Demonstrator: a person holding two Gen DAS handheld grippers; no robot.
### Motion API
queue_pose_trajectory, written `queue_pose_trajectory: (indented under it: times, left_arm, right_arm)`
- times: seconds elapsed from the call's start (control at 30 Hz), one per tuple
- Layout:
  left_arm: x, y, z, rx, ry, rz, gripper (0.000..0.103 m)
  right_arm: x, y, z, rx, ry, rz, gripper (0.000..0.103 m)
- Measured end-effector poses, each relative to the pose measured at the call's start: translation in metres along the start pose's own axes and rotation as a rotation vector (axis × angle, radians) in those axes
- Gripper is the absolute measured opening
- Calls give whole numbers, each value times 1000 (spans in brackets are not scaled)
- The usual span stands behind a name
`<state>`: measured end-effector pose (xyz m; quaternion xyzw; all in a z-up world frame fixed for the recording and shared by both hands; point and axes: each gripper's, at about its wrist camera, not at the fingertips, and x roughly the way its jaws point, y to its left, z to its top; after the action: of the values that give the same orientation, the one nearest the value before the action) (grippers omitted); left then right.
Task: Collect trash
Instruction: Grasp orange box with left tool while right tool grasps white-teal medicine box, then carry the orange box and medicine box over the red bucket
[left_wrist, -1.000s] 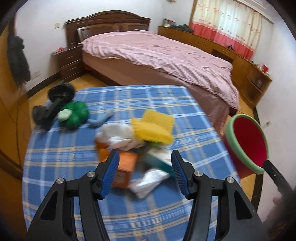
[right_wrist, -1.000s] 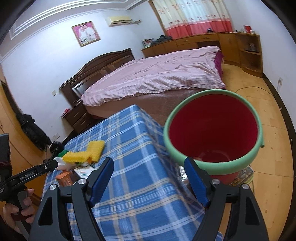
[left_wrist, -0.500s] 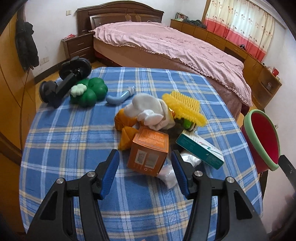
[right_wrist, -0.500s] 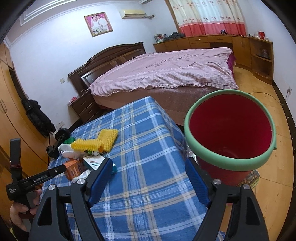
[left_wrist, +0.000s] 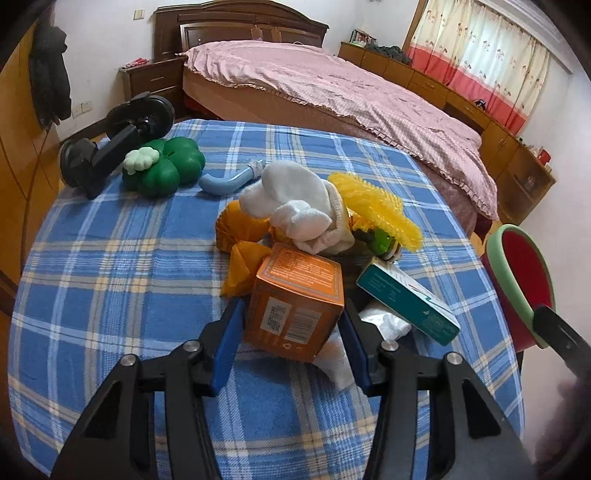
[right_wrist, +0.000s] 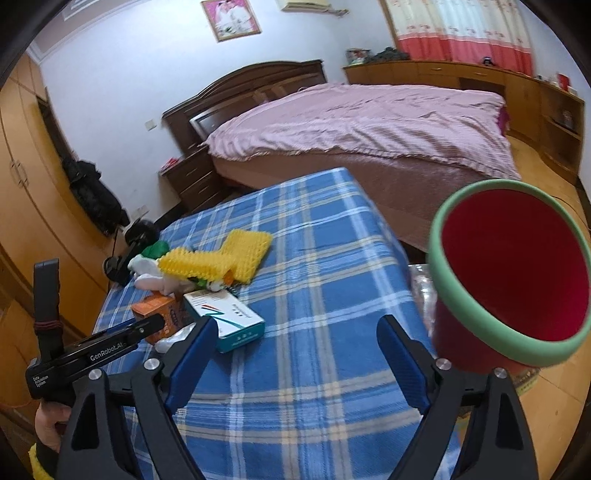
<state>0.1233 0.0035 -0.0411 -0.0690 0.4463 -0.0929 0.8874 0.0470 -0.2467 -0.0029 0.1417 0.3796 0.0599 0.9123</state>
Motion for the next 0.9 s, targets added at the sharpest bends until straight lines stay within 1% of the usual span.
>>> queue_pose_trajectory:
  times: [0.13,0.23,0.37,0.5,0.67,0.73,0.8,0.87,0.9]
  left_arm:
    - [-6,1,-3,9,-18,-20,51]
    - [-15,5,-4,-10,-31,-29,51]
    - [-25,13,-4,-40,-46,-14,51]
    - [-35,25,-5,-71,-65,-4,50]
    - [-46,39,-5,-104,-90,13,50]
    - [-49,45,-5,-118,-97,23,50]
    - [-49,48,-5,-128,-99,29,50]
    - [-50,51,-5,-135,-100,35,50]
    - [-50,53,-6,-139,-101,38,50]
  right_arm:
    - [18,12,5,-33,39,37,91]
    - [33,22,7,-59,82,59,91]
    - [52,36,7,-100,124,86,91]
    - [74,46,3,-151,165,86,92]
    - [95,50,0,-151,206,108,92]
    - [100,50,0,-136,227,113,89]
    - [105,49,-2,-122,243,121,81]
    - [104,49,-2,-121,234,121,71]
    - [104,49,-2,-119,236,133,70]
